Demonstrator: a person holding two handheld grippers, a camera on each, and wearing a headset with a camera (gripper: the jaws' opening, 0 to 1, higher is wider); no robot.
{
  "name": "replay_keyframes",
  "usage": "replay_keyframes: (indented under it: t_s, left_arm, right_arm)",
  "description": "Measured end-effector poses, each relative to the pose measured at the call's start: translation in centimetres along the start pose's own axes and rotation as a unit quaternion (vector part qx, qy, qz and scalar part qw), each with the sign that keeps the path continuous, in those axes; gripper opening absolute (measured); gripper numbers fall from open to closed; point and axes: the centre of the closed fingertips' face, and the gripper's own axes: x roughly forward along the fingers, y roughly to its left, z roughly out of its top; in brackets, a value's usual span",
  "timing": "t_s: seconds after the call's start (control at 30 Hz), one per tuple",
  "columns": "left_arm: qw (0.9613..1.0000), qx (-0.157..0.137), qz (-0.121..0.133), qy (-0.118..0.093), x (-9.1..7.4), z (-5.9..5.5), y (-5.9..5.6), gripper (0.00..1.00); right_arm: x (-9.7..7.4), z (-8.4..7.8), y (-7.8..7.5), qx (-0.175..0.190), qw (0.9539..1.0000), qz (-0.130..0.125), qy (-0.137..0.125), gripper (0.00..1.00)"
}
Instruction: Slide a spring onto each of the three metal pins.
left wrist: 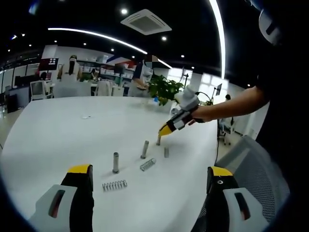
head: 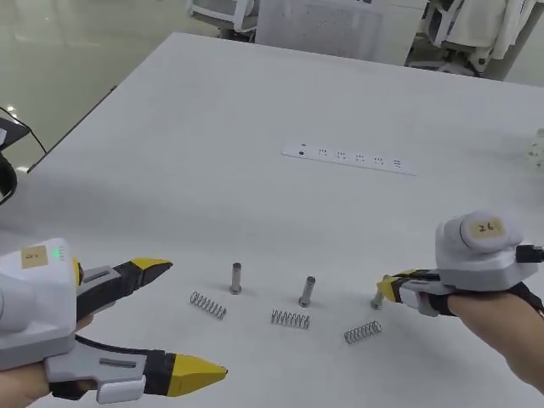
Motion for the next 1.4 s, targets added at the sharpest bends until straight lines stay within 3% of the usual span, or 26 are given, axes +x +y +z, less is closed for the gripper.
replay_keyframes:
  t_s: [0.3, 0.4, 1.03, 1.3, 1.4]
  left_arm:
    - [1.0, 0.0, 0.003, 0.0, 0.0, -0.1, 0.0, 0.95]
    - [1.0, -0.001, 0.002, -0.001, 0.0, -0.1, -0.1, 0.95]
    - [1.0, 0.0, 0.001, 0.002, 0.0, 0.0, -0.2, 0.96]
    - [1.0, 0.001, -0.001, 0.001, 0.0, 0.2, -0.1, 0.97]
    - [1.0, 0.003, -0.001, 0.003, 0.0, 0.1, 0.0, 0.97]
  right_arm:
    - [-0.1, -0.5, 0.4, -0.002, 1.0, 0.004, 0.008, 0.07]
    - [-0.1, -0.7, 0.5, 0.002, 0.9999, 0.007, 0.01, 0.13]
    - [-0.7, -0.3, 0.9, -0.004, 0.9999, 0.016, -0.003, 0.24]
    - [-1.7, 0.0, 1.4, -0.039, 0.9988, 0.022, -0.017, 0.31]
    - [-2.2, 0.1, 1.9, -0.075, 0.9965, 0.027, -0.022, 0.35]
